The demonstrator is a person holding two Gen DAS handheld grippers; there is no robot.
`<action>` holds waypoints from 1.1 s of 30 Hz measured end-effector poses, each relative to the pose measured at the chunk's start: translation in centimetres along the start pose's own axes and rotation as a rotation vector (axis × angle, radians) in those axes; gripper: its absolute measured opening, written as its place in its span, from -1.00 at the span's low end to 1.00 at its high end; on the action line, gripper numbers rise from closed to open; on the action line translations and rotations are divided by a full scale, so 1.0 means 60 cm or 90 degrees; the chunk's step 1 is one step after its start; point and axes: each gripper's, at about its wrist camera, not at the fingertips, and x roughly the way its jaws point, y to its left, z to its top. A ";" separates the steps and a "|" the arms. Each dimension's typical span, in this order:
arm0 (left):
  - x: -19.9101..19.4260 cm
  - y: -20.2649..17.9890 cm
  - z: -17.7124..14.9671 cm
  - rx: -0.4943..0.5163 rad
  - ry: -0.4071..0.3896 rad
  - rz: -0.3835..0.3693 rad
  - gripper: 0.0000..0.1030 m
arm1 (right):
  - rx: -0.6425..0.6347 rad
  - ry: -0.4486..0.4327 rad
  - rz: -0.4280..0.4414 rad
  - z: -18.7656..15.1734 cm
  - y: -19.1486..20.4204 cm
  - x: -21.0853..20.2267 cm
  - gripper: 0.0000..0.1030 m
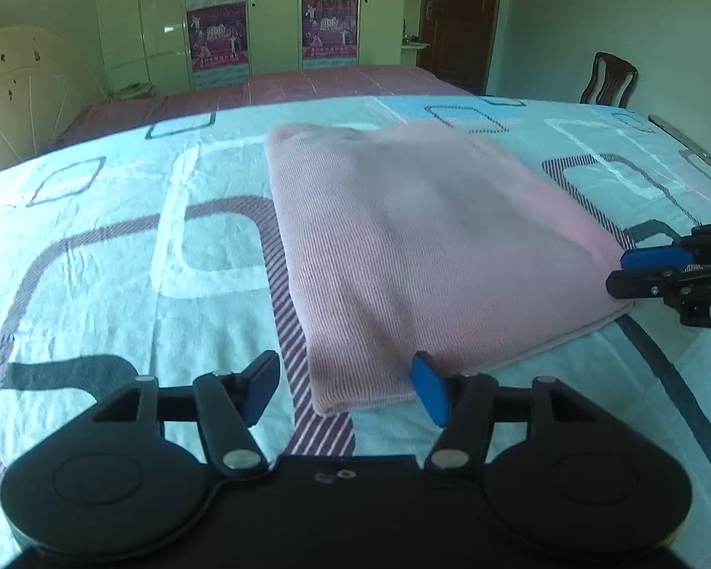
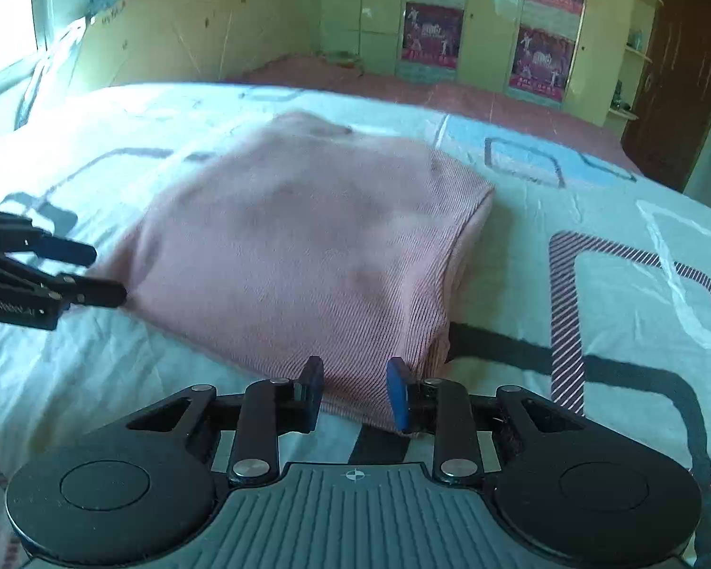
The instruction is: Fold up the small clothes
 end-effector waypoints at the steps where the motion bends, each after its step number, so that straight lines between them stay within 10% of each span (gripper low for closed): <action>1: 0.003 0.000 0.005 0.001 0.001 0.004 0.22 | 0.003 -0.012 -0.009 0.004 -0.005 -0.002 -0.43; 7: 0.042 -0.006 0.001 -0.009 0.038 0.013 0.24 | 0.005 0.063 -0.032 -0.012 -0.029 0.064 -0.43; 15: 0.031 -0.005 -0.004 -0.032 0.040 0.032 0.48 | 0.154 0.031 0.026 -0.016 -0.084 0.027 -0.40; 18: 0.020 -0.003 0.000 -0.048 0.022 0.052 0.90 | 0.206 0.002 0.042 -0.011 -0.110 0.012 0.42; 28: 0.046 0.049 0.066 -0.161 -0.032 -0.016 0.77 | 0.236 -0.015 0.108 0.042 -0.155 0.049 0.16; 33: 0.099 0.055 0.076 -0.154 0.048 -0.024 0.80 | 0.238 0.051 0.091 0.031 -0.168 0.096 0.15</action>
